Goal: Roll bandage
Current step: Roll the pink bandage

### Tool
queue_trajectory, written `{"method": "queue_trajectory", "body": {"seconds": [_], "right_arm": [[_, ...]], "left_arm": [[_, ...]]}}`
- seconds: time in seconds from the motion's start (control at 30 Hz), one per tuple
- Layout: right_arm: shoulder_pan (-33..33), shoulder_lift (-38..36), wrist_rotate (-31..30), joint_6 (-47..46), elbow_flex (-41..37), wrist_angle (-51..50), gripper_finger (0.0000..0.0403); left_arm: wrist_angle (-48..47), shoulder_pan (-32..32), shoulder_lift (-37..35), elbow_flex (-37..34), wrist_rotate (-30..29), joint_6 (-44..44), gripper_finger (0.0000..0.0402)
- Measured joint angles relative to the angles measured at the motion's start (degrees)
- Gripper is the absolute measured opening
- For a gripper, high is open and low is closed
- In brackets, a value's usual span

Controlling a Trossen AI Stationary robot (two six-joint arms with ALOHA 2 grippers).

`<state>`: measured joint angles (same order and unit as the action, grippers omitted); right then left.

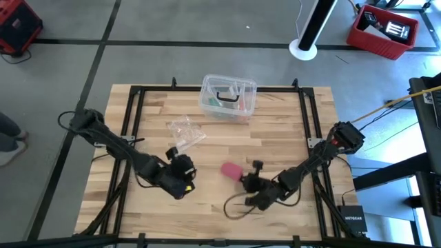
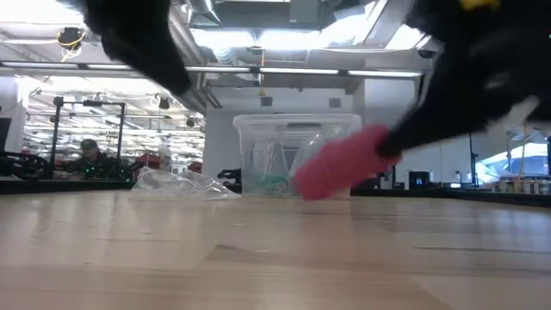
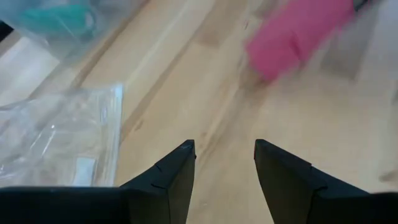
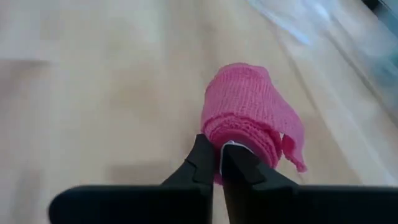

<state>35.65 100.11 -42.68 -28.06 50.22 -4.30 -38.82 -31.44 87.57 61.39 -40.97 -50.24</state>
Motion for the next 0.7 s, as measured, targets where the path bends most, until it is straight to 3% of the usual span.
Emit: {"method": "queue_trajectory", "body": {"seconds": [0.17,0.37,0.53,0.7], "right_arm": [[-0.99,-2.34,-6.62,-7.94,-6.53,0.09,0.0015],[-3.93,-3.89,-7.27,-13.93,-12.69,0.41,0.0016],[-6.1,-4.03,-7.69,-18.35,-15.63,0.61,0.0025],[-6.66,-3.86,-5.51,-19.69,-16.1,-0.16,0.0068]], "left_arm": [[-1.09,4.07,7.91,0.0,0.06,4.61,0.0158],[-7.16,13.36,13.53,-0.15,0.1,10.63,0.0158],[1.1,20.41,13.83,-3.99,5.49,18.34,0.0158],[7.4,24.01,13.53,-9.82,6.73,17.96,0.0158]]}}
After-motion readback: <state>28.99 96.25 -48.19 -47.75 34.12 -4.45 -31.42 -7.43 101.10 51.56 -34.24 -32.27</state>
